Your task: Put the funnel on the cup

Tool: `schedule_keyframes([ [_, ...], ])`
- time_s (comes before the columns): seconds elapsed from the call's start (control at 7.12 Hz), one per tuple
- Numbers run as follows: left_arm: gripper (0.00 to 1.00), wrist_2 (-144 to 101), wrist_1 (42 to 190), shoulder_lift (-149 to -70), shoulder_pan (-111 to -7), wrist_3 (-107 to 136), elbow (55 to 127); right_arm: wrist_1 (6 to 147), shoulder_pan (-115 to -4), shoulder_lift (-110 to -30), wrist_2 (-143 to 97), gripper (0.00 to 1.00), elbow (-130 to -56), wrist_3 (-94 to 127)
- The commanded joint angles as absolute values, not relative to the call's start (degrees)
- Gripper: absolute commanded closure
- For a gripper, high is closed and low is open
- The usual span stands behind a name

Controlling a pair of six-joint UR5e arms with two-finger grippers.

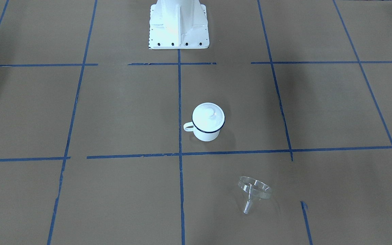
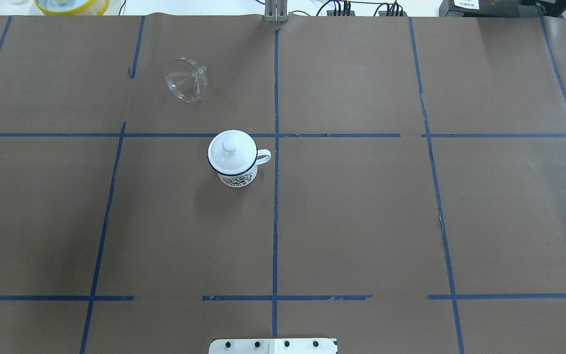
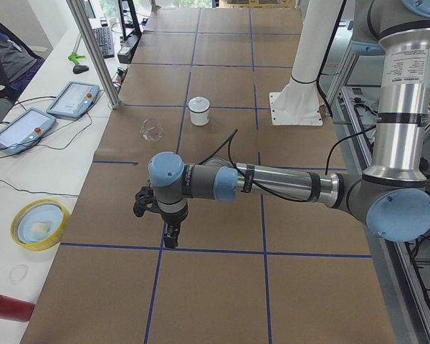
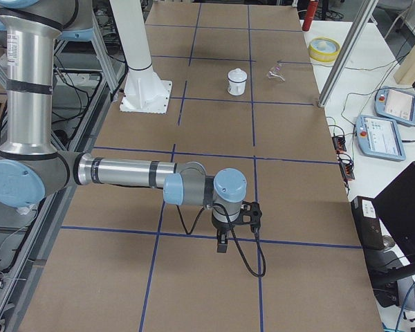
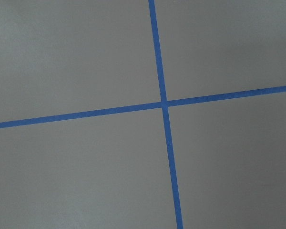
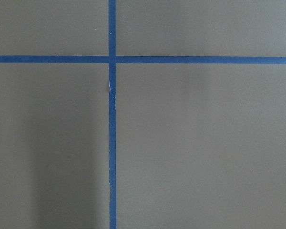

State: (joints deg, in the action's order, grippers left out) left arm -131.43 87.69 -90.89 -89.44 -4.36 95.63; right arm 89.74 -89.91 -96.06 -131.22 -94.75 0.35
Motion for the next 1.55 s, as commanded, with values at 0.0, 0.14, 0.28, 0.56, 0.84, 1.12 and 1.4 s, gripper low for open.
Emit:
schedule_keyframes([
  [0.0,0.00,-131.22,87.89,-91.05,-89.47,-4.48,95.80,89.74,-89.91,-96.06,-131.22,0.00,-94.75,0.35],
  [0.14,0.00,-131.31,87.89,-91.14,-89.47,-4.57,95.71,89.74,-89.91,-96.06,-131.22,0.00,-94.75,0.35],
  [0.28,0.00,-131.40,87.98,-91.32,-89.47,-4.66,96.06,89.74,-89.91,-96.06,-131.22,0.00,-94.75,0.35],
  [0.56,0.00,-131.05,91.73,-91.67,-89.38,-4.48,97.55,89.74,-89.91,-96.06,-131.22,0.00,-94.75,0.35],
  [0.84,0.00,-128.08,105.39,-95.60,-89.21,-4.22,99.14,89.74,-89.91,-96.06,-131.22,0.00,-94.75,0.35],
  [1.12,0.00,-128.74,111.79,-99.04,-89.12,5.70,100.97,89.74,-89.91,-96.06,-131.22,0.00,-94.75,0.35],
  [1.4,0.00,-132.98,111.28,-103.42,-80.91,20.78,104.05,89.74,-89.91,-96.06,-131.22,0.00,-94.75,0.35],
])
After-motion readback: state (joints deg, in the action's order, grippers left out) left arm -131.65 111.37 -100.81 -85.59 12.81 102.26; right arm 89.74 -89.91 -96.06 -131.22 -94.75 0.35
